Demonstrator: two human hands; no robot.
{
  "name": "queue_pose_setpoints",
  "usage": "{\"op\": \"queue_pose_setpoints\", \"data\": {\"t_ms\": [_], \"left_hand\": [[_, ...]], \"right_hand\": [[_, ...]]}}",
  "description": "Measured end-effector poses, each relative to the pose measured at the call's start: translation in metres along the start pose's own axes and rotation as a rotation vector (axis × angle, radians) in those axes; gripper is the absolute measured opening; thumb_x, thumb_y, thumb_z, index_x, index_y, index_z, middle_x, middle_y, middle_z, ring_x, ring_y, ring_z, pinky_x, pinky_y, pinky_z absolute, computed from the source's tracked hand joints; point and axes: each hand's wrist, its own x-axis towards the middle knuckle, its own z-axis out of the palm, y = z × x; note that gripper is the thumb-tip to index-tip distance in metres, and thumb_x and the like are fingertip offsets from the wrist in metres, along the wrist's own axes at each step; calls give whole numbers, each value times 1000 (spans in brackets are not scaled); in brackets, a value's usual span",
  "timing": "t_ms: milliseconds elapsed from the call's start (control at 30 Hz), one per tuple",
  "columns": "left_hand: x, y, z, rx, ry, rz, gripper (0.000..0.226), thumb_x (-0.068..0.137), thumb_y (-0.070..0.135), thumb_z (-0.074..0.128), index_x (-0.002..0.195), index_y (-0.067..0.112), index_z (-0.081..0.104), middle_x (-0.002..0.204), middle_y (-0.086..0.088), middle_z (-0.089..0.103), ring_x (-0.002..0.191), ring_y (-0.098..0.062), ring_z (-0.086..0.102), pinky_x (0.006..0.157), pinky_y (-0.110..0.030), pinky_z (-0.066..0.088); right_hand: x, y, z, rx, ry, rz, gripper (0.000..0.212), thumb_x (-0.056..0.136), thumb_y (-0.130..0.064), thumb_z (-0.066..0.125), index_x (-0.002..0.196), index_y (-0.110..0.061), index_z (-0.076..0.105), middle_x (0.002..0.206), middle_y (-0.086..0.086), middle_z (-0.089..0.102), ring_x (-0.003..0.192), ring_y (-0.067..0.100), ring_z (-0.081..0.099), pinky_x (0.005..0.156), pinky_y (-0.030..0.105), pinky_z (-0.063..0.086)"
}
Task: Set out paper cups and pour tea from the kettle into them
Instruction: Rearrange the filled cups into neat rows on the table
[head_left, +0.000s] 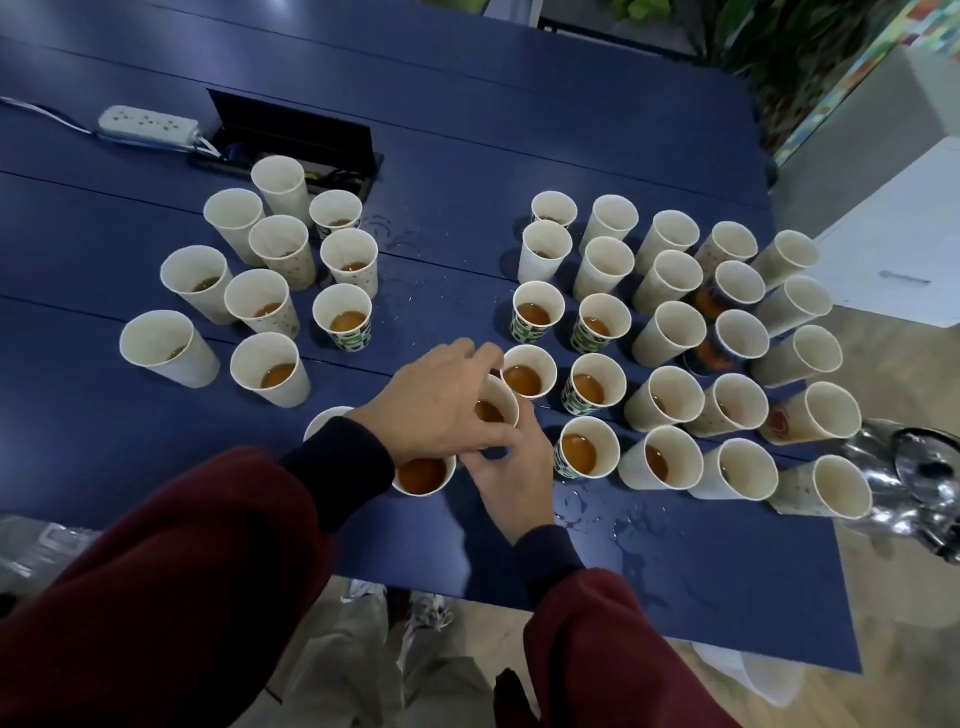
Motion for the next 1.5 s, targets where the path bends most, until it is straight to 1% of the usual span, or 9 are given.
{"op": "queue_pose_setpoints", "data": {"t_ms": [133,433,567,667,767,967,1200,1400,1500], "left_hand": [[-5,-9,5,-147,-65,-133,71,83,74,53,137,28,43,127,1,55,113,-19,55,95,-42,49],[-14,-44,15,85,-296,-200,37,98,20,55,134,21,63,129,-2,68,112,-20,63,99,-35,52],[-18,-43,17,62,-289,-161,50,97,40,57,145,27,50,136,0,63,120,-21,59,101,-37,50],[-26,-39,17,13,-290,-91,87,76,70,67,148,31,38,137,3,58,121,-21,55,99,-41,48],[-37,-37,22,168,-344,2,106,65,68,77,150,31,27,137,4,49,119,-19,53,95,-39,50],[-45,-40,35,294,-243,89,63,84,35,70,138,24,40,134,0,45,115,-21,52,90,-40,52],[-45,-42,32,242,-183,126,48,86,39,67,127,26,46,124,1,51,111,-20,53,89,-40,51],[-41,-35,-2,218,-94,184,43,85,42,67,119,23,48,115,1,52,107,-23,54,83,-42,51],[-37,-32,-25,217,-24,236,43,85,45,65,118,24,48,113,0,53,104,-22,54,83,-43,52]], "right_hand": [[-14,21,-3,7,119,99,49,77,-22,87,117,-26,60,109,-13,67,102,5,65,86,27,53],[-18,47,0,-44,165,211,54,73,-34,84,118,-27,56,110,-7,66,100,19,64,88,48,55],[-19,49,0,-53,175,191,53,76,-27,85,119,-22,55,111,-5,65,103,17,62,89,46,54],[-20,51,1,-66,174,190,55,76,-23,85,121,-20,54,113,-5,64,105,17,61,92,43,52],[-24,51,3,-95,147,229,60,76,-22,86,126,-16,53,118,-1,64,110,20,60,95,42,51],[-49,44,5,-88,132,323,72,81,-13,81,143,-15,44,141,0,57,129,16,52,109,30,41],[-82,28,17,-157,332,271,50,84,-14,79,120,-28,48,118,-4,56,108,10,58,96,36,54],[-69,-11,23,-126,184,69,54,80,-9,75,125,-24,49,123,-5,57,111,1,53,93,7,40],[-56,-27,30,-90,125,17,59,81,-14,78,131,-20,49,127,-6,59,117,2,54,96,8,40]]}}
